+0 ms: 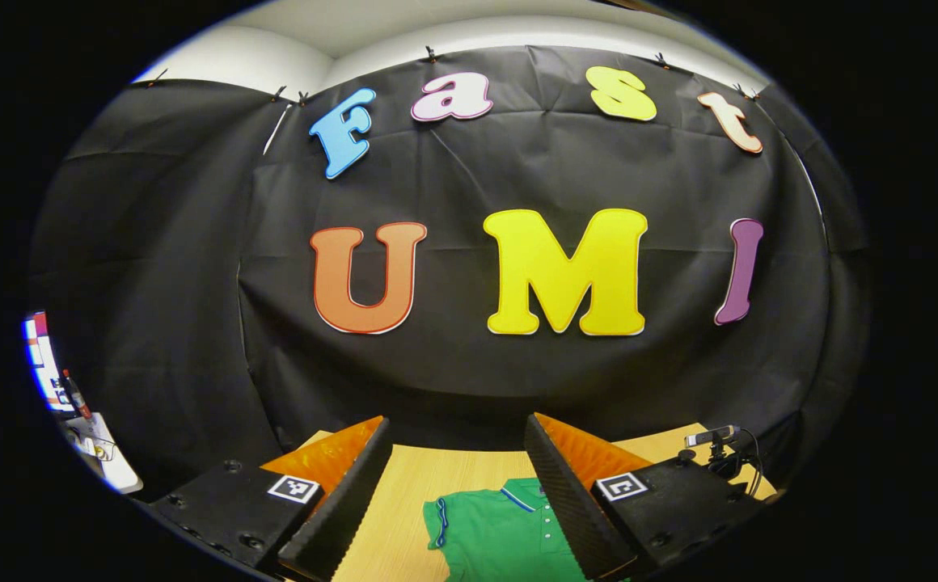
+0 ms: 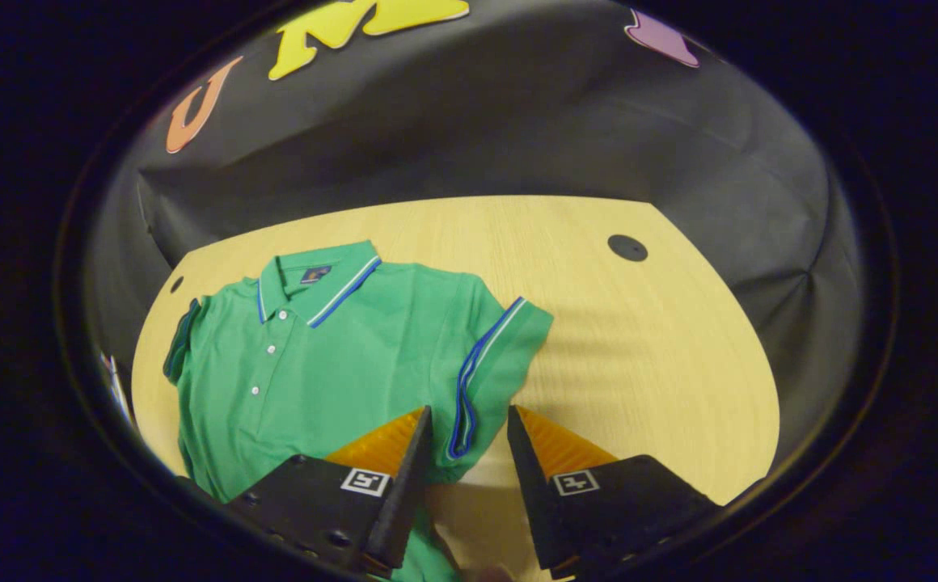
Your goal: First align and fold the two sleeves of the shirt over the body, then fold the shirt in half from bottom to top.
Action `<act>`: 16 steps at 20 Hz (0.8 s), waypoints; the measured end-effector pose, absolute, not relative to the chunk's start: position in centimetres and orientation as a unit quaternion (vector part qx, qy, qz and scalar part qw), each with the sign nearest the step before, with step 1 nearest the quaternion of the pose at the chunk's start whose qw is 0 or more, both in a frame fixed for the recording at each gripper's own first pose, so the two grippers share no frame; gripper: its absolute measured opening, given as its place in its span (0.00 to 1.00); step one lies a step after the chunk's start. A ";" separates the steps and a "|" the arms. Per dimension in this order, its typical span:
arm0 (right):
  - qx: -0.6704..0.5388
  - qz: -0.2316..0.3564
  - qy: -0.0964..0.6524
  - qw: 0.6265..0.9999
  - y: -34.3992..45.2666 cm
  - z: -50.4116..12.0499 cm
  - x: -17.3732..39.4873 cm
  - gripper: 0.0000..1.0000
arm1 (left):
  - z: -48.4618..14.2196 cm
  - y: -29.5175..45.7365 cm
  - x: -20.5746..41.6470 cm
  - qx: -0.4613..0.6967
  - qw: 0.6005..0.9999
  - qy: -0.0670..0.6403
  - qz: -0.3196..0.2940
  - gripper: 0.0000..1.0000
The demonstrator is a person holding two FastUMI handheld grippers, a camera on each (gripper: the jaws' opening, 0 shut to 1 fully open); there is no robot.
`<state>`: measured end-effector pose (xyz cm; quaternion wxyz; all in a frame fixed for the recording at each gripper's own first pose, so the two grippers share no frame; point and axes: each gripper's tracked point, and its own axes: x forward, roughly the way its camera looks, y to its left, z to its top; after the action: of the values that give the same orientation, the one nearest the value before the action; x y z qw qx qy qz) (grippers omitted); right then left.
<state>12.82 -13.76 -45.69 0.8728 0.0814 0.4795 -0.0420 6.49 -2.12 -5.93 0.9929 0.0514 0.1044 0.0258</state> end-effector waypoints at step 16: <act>0.098 -0.008 0.423 0.901 -10.7 -36.8 14.5 0.00 | -7.1 -0.9 5.1 0.029 0.991 0.124 0.035 1.00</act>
<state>14.48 -10.73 -36.80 0.9007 0.0982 0.4232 -0.0079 5.12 -0.90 -7.06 0.9912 0.0290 0.1240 0.0351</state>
